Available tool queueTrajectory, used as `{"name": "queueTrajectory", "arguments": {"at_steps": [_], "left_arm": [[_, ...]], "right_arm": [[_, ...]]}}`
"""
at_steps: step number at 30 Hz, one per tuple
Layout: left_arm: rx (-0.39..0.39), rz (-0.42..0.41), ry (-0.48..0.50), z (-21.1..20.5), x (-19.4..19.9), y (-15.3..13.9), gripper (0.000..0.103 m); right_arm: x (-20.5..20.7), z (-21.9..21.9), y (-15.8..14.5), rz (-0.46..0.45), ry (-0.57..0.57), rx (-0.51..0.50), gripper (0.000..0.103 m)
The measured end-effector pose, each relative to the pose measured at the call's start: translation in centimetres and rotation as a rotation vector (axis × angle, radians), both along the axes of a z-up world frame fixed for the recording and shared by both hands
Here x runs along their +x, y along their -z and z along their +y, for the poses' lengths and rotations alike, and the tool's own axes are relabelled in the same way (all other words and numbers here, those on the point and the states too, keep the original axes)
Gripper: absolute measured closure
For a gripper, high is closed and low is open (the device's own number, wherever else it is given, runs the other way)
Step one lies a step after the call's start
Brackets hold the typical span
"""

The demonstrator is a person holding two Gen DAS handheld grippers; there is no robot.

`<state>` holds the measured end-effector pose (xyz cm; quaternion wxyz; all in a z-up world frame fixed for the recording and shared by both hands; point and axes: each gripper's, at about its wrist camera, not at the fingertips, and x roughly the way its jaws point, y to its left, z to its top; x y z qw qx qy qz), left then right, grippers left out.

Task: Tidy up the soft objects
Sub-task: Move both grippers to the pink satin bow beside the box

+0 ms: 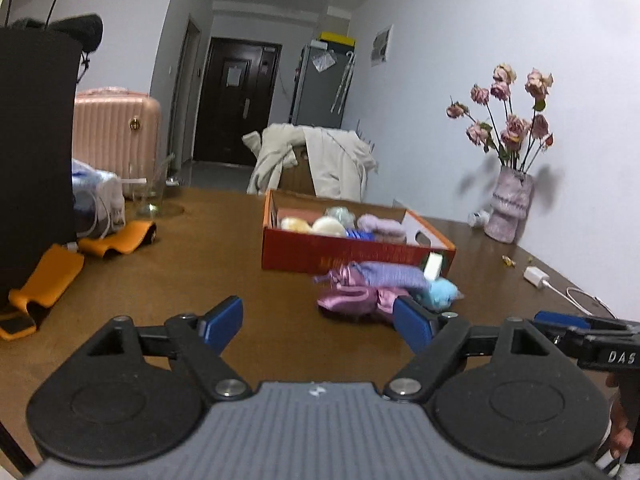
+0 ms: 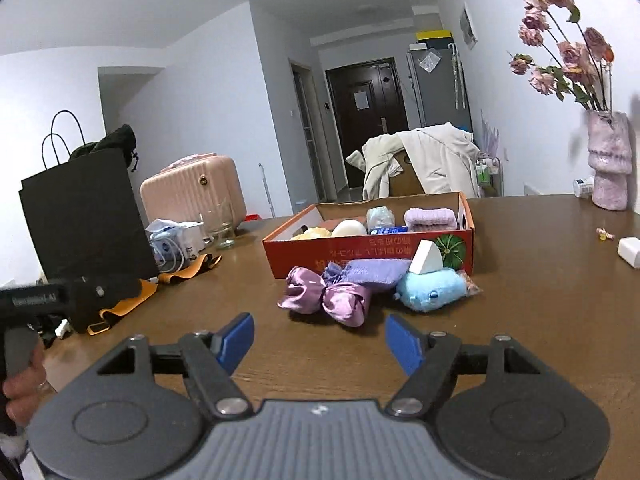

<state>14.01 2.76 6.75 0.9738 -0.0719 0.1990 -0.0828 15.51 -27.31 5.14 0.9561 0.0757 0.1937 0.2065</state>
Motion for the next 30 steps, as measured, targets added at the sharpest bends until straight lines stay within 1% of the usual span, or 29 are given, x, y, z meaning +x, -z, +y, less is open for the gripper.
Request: {"name": "queueTrajectory", "arguments": {"at_steps": [6,10,13,17,21,26,27,29,30], "left_arm": [[0.016,0.019,0.014,-0.7,0.5,0.9,0.018],[0.031,0.047,0.033,-1.4,1.8,1.7,0.018],[0.027,0.069,0.046,-1.7,3.1,2.4,0.018],[0.025,0.092,0.069,-2.4,6.0,3.3,0.018],[-0.027,0.098,0.106,-2.7,9.6,3.7,0.018],[-0.069,0.114,0.093,-3.1,15.2,4.4,0.018],[-0.081,0.124,0.091,-3.2,16.3,4.6,0.020],[-0.111,0.154,0.104,-3.1,18.3,5.3,0.027],[-0.132,0.177,0.109,-3.0,19.1,5.8,0.036]], "right_arm": [[0.1,-0.5,0.5,0.012,0.030,-0.007,0.031],[1.2,-0.3,1.4,0.045,0.035,-0.012,0.031],[2.4,-0.1,2.0,0.069,0.028,-0.013,0.031],[4.4,0.2,2.7,0.094,0.025,-0.010,0.031],[7.0,0.7,3.3,0.120,0.018,0.011,0.031],[11.2,1.5,4.3,0.154,0.005,0.061,0.031],[12.1,1.7,4.6,0.164,0.004,0.072,0.031],[13.8,2.0,5.1,0.185,0.000,0.096,0.031],[14.7,2.2,5.4,0.197,-0.004,0.107,0.031]]}}
